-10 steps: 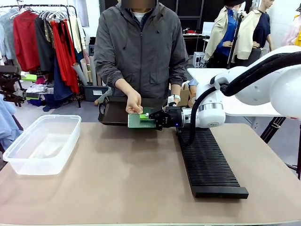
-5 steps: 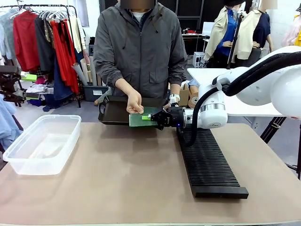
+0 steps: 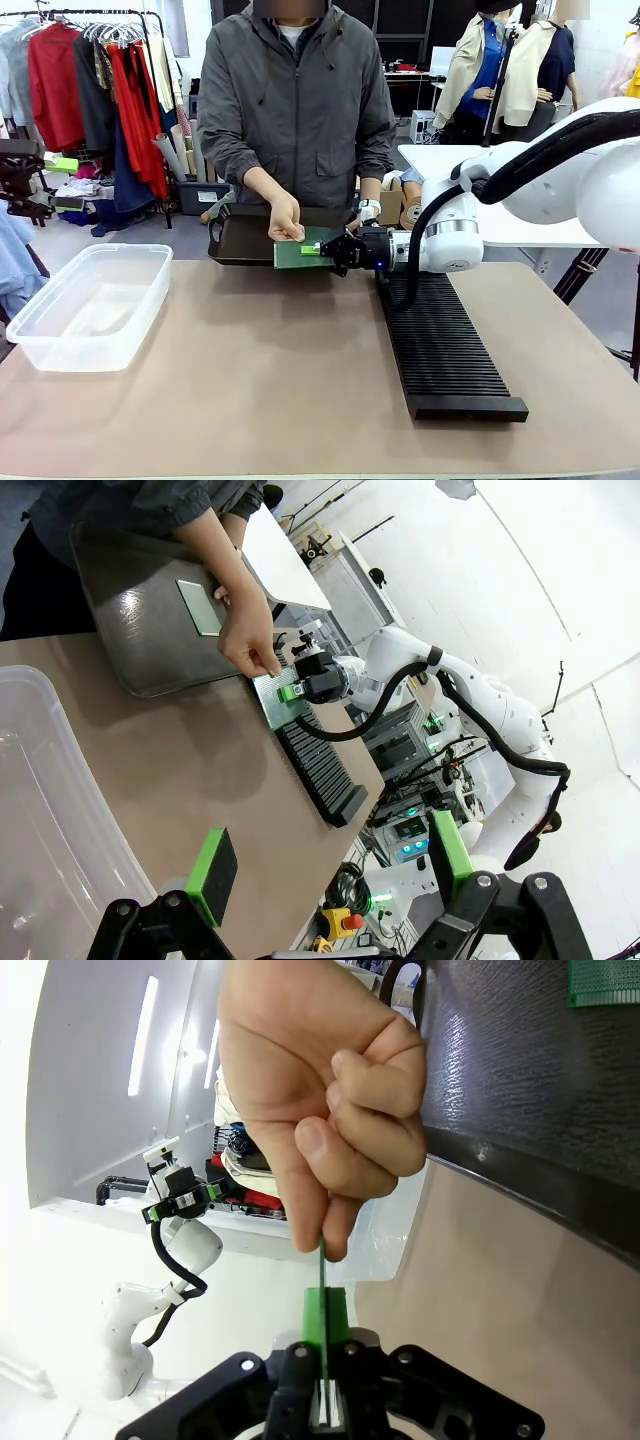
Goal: Sort PCBs into racks and boxes based on the side picked up.
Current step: Pick up the Blank PCB handed by the Human, then if the short side of the Blank PCB is picked up, insert it into the PCB Rack ; if the long side is picked up, place it in the Organizing box.
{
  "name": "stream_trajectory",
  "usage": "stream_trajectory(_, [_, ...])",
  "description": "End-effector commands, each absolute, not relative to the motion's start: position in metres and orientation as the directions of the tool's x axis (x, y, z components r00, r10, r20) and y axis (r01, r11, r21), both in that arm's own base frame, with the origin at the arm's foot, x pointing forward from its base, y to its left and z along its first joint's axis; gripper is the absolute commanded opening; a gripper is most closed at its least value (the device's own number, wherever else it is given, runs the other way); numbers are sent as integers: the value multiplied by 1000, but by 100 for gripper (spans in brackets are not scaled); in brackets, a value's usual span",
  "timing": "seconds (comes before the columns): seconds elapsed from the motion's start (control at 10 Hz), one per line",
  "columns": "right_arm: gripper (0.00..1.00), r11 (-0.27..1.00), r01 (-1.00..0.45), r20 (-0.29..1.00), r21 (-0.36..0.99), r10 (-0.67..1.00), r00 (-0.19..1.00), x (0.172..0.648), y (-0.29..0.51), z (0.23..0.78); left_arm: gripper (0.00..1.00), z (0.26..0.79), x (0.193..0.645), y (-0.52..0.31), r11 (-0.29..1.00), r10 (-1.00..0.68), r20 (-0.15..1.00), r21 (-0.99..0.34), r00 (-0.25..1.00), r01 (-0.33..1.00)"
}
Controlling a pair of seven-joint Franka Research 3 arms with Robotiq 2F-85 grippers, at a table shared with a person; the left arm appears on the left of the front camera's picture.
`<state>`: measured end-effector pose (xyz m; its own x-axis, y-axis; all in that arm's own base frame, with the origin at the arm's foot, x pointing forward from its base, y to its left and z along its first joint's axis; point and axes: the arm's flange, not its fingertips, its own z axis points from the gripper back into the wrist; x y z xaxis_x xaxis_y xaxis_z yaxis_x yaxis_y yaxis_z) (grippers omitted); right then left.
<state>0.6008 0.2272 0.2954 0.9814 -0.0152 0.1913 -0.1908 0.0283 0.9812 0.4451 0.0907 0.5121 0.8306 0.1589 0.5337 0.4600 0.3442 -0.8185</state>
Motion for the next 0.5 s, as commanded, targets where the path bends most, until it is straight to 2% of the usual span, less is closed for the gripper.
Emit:
stream_trajectory(0.0, [0,28,-209,210,977,-17,978,601,227,295,100,516,443,90,351,156,523,-822,838,448])
stream_trajectory(0.4, [0,28,-209,210,977,-17,978,601,227,295,100,516,443,90,351,156,523,-822,838,448])
